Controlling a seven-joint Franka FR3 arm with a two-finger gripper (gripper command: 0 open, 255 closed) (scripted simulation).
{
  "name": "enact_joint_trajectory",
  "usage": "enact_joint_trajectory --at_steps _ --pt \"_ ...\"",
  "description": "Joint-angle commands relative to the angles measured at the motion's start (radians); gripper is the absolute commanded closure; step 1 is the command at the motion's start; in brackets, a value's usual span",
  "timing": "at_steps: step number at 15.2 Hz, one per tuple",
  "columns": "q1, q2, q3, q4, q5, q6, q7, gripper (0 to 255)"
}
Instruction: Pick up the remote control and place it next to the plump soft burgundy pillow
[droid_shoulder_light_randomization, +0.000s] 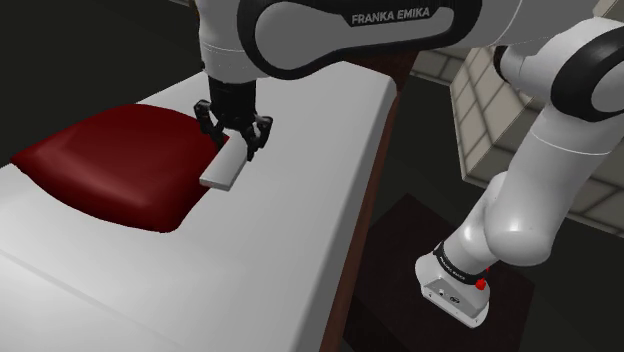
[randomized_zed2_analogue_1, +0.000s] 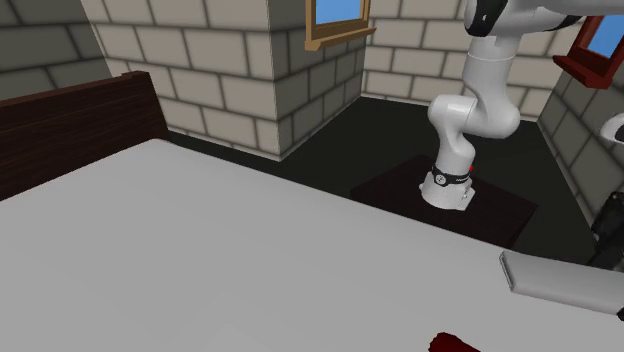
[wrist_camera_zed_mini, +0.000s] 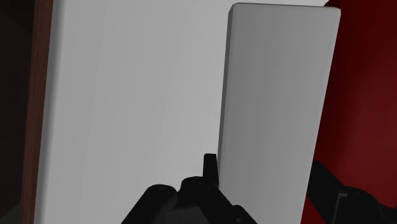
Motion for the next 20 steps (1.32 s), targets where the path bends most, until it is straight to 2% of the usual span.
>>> enact_joint_trajectory --at_steps 1,7,20 --pt "0.040 0.039 0.016 0.049 -0.023 -0.016 0.057 255" --pt "0.168 0.178 0.041 0.231 -0.097 -0.077 0.196 255" --pt "0.155 0.191 0.032 0.072 -0.108 0.091 0.207 255"
